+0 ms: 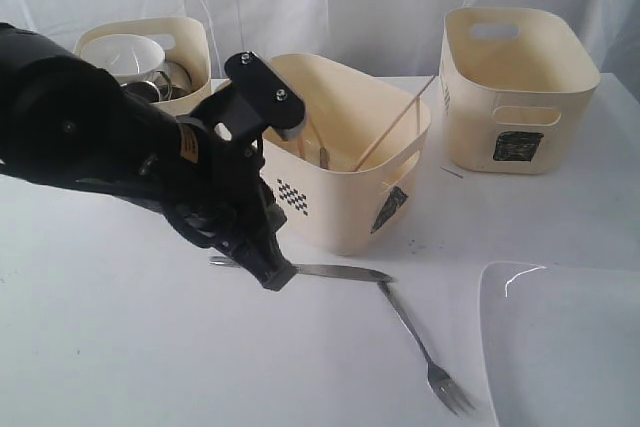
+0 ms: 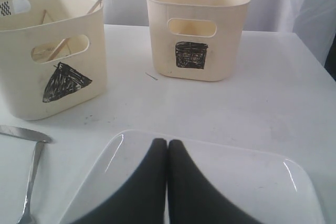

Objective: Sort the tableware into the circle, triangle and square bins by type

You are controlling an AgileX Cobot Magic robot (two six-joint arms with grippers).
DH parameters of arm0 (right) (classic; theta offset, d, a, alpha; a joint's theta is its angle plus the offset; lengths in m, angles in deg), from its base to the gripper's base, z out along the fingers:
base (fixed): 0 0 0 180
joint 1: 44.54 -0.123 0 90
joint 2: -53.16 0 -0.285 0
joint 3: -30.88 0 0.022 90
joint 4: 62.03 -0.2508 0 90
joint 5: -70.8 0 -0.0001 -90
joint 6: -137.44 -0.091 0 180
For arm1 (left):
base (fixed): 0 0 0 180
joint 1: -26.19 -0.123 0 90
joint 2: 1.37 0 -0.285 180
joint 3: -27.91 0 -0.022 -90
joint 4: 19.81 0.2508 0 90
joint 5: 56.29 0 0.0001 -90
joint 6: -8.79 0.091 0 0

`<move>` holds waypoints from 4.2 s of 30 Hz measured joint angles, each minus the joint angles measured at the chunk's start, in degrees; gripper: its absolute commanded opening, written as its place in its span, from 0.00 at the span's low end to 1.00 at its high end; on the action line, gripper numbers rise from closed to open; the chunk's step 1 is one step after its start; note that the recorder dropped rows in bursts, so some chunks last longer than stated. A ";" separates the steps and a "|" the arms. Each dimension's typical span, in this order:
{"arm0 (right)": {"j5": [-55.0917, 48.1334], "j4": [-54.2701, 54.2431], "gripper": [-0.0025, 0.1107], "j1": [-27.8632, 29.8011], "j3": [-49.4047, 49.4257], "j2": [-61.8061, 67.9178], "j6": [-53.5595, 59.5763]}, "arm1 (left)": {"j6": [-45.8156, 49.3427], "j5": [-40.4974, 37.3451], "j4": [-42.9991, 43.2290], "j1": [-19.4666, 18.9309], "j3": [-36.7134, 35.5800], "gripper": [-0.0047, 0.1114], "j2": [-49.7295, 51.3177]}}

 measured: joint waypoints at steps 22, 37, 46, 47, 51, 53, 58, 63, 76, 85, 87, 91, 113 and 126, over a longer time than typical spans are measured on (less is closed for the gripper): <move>0.00 0.00 0.02 0.00 0.00 0.00 0.00 | 41.99 1.80 0.99 -7.40 0.00 0.49 14.10; 0.00 0.00 0.02 0.00 0.00 0.00 0.00 | 43.19 7.61 -2.16 -7.50 0.09 0.49 18.99; 0.00 0.00 0.02 0.00 0.00 0.00 0.00 | 40.07 7.23 -7.85 -6.72 0.09 0.49 18.46; 0.00 0.00 0.02 0.00 0.00 0.00 0.00 | 38.53 7.13 -9.16 -6.10 0.09 0.49 17.84; 0.00 0.00 0.02 0.00 0.00 0.00 0.00 | 32.59 6.88 -13.90 -2.59 0.09 0.49 15.56; 0.00 0.00 0.02 0.00 0.00 0.00 0.00 | 30.95 6.75 -15.62 -1.08 0.09 0.49 14.95; 0.00 0.00 0.02 0.00 0.00 0.00 0.00 | 29.62 5.08 -16.85 -0.43 0.09 0.49 14.71; 0.00 0.00 0.02 0.00 0.00 0.00 0.00 | 22.77 -1.04 -16.85 -0.43 0.09 0.49 13.27; 0.00 0.00 0.02 0.00 0.00 0.00 0.00 | 28.23 -18.53 -16.03 -10.41 12.06 0.49 12.84; 0.00 0.00 0.02 0.00 0.00 0.00 0.00 | 42.33 -19.53 -16.73 -12.71 16.35 0.49 23.59; 0.00 0.00 0.02 0.00 0.00 0.00 0.00 | 45.55 -19.07 -16.73 -12.71 16.59 0.49 24.55; 0.00 0.00 0.02 0.00 0.00 0.00 0.00 | 49.70 -17.13 -16.84 -12.94 16.53 0.49 25.77; 0.00 0.00 0.02 0.00 0.00 0.00 0.00 | 57.78 -11.57 -16.82 -13.15 16.74 0.49 29.53; 0.00 0.00 0.02 0.00 0.00 0.00 0.00 | 57.78 -12.94 -17.14 -13.28 17.08 0.42 30.50</move>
